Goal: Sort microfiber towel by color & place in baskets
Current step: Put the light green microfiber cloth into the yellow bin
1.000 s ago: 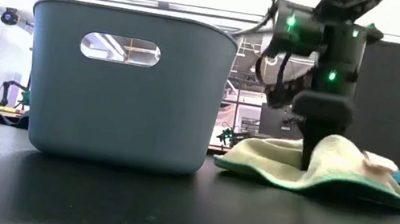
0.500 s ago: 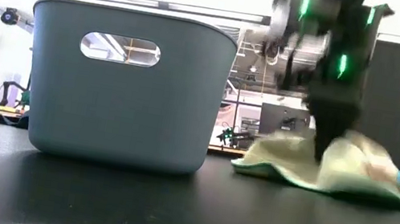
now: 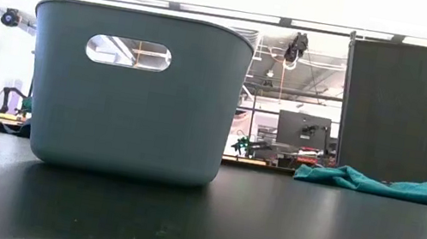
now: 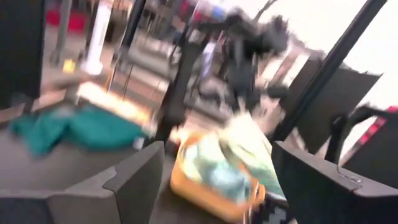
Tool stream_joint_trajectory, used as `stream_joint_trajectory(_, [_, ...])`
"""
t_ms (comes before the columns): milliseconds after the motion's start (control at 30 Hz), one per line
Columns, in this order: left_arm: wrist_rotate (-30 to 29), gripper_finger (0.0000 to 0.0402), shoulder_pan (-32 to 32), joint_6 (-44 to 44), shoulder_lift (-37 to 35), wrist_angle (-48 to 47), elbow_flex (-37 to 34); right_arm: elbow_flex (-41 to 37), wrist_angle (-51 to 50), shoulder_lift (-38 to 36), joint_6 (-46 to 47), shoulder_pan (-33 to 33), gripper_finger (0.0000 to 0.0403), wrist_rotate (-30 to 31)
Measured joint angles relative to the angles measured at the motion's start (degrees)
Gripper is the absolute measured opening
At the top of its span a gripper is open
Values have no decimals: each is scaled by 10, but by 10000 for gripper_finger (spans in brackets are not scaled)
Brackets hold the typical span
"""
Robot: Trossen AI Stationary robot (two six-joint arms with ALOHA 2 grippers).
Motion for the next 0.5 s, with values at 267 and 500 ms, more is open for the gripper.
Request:
stream_joint_trajectory(267, [-2, 281, 3, 85, 7, 102, 0, -39, -218, -3, 176, 198, 14, 68])
stream_joint_trajectory(500, [-29, 281, 3, 52, -2, 56, 0, -134, -128, 43, 169, 219, 13, 62])
